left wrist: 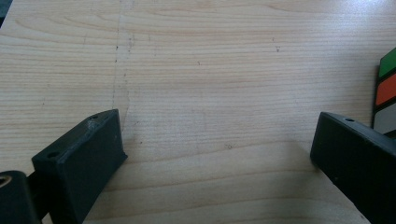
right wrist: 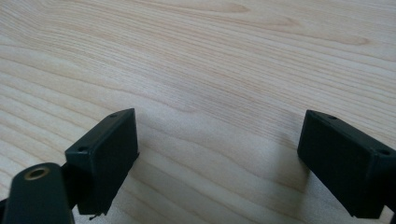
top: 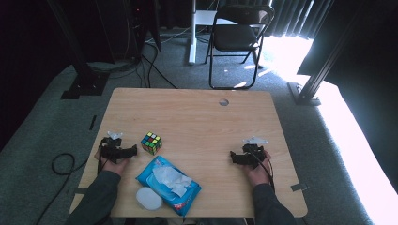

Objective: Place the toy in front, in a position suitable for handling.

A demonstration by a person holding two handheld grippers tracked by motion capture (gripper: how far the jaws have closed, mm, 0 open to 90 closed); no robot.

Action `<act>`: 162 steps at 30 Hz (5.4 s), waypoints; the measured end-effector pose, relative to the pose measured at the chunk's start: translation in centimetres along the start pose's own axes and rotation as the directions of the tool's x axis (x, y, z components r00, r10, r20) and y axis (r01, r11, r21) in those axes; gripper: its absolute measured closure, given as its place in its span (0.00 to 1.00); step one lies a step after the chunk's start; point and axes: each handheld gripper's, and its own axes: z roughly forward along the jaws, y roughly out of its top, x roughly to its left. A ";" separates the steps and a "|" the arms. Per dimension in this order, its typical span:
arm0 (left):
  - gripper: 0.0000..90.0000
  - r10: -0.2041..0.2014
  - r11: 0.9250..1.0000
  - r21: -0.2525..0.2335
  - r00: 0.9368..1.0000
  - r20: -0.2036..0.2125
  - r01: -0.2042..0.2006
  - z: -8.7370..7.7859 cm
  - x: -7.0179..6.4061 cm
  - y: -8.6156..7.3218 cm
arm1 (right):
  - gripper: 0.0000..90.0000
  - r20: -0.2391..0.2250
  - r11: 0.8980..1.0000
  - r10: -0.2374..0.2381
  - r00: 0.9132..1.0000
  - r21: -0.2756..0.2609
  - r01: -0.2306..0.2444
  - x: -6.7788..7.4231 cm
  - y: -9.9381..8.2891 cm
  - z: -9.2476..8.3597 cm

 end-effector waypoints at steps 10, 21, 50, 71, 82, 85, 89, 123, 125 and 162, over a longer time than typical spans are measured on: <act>0.04 0.005 1.000 0.000 1.000 0.003 -0.005 0.0 0.1 0.0 | 0.14 -0.007 1.000 -0.007 1.000 -0.003 0.007 -0.2 -0.2 -0.2; 0.07 0.027 1.000 0.007 0.999 0.025 -0.027 -0.2 0.3 0.0 | 0.14 -0.009 1.000 -0.009 1.000 -0.003 0.009 -0.2 -0.2 -0.2; 0.24 0.063 0.997 -0.045 0.980 0.189 -0.055 -3.1 -0.2 1.4 | 0.14 -0.013 1.000 -0.015 1.000 -0.004 0.014 -0.3 -0.2 -0.2; 0.25 0.097 0.992 -0.100 0.972 0.214 -0.077 -5.4 -1.3 2.6 | 0.14 -0.013 1.000 -0.014 1.000 -0.004 0.014 -0.3 -0.2 -0.2; 0.25 0.105 0.989 -0.128 0.956 0.274 -0.072 -6.0 -2.4 3.2 | 0.14 -0.013 1.000 -0.014 1.000 -0.004 0.014 -0.3 -0.2 -0.2; 0.25 0.110 0.989 -0.129 0.951 0.289 -0.075 -5.9 -2.6 3.1 | 0.14 -0.013 1.000 -0.014 1.000 -0.004 0.014 -0.3 -0.2 -0.2; 0.25 0.122 0.988 -0.124 0.946 0.301 -0.088 -5.6 -3.0 3.1 | 0.14 -0.013 1.000 -0.015 1.000 -0.004 0.015 -0.3 -0.2 -0.2; 0.21 0.162 0.986 -0.089 0.926 0.340 -0.140 -2.5 -5.6 2.4 | 0.14 -0.013 1.000 -0.015 1.000 -0.004 0.015 -0.3 -0.2 -0.2; 0.21 0.160 0.987 -0.081 0.927 0.340 -0.140 -2.3 -5.6 2.4 | 0.14 -0.013 1.000 -0.014 1.000 -0.004 0.014 -0.3 -0.2 -0.2; 0.38 0.233 0.972 -0.080 0.901 0.367 -0.219 -1.8 -6.3 3.4 | 0.14 -0.014 1.000 -0.016 1.000 -0.004 0.016 -0.3 -0.2 -0.2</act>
